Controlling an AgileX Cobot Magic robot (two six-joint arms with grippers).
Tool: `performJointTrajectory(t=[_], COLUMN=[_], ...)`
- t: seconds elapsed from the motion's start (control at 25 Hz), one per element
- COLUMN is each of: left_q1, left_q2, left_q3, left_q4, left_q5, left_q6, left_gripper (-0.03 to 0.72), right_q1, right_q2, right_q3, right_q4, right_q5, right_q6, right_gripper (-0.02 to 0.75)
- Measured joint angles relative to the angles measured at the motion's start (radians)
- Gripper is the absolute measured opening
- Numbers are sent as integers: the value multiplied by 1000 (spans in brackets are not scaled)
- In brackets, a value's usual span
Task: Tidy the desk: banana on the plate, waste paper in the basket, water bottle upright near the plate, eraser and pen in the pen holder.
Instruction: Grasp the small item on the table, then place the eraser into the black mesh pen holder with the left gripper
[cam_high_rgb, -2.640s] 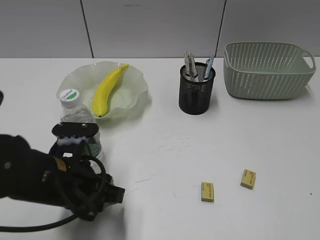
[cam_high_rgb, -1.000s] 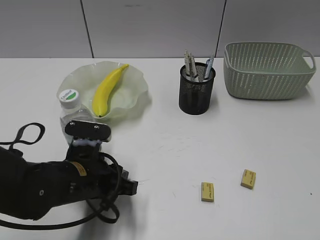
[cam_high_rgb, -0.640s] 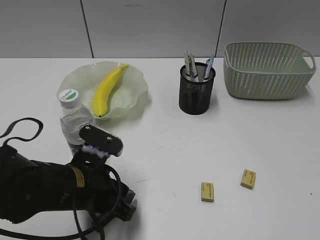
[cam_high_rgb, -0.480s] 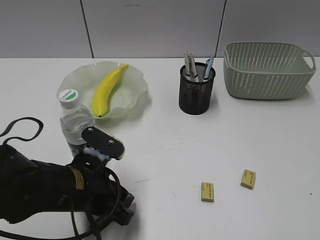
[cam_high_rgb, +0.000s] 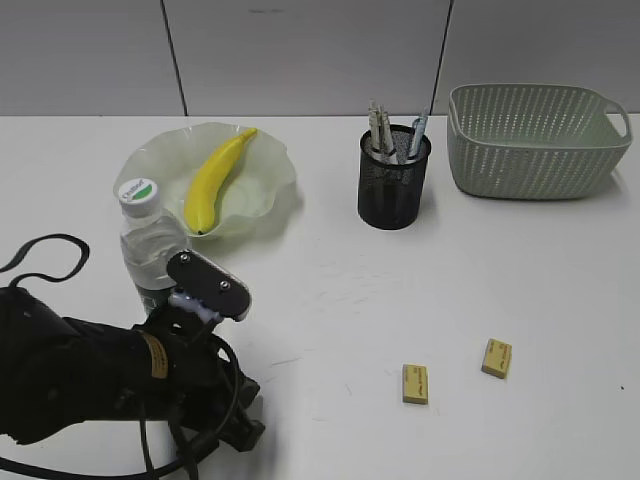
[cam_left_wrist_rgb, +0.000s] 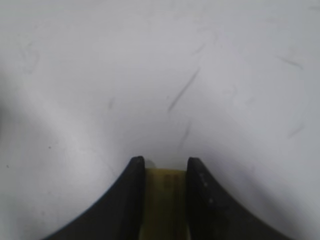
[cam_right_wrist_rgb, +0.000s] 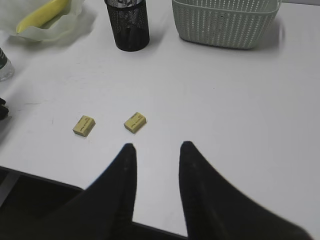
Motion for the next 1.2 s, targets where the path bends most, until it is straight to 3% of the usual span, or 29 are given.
performJointTrajectory(t=[0.36,0.56,0.72,0.96,1.2], left_q1=[0,-11,-13,5,51], left_q2=[-60,-177,-182,20,303], left_q3=[-9,-125,-315,-719,-1095], left_q4=[-35,-47,-48,-46,21], left_q5=[67,78,75,60,244], left_q6=[0,0,0,0,0], left_gripper=[188,188,188,188,188], right_q1=[0,0,0,0,0], right_q2=[0,0,0,0,0], right_q3=[0,0,0,0,0], right_q4=[0,0,0,0,0], right_q5=[0,0,0,0,0], right_q6=[0,0,0,0,0], right_gripper=[241,241,240,238,237])
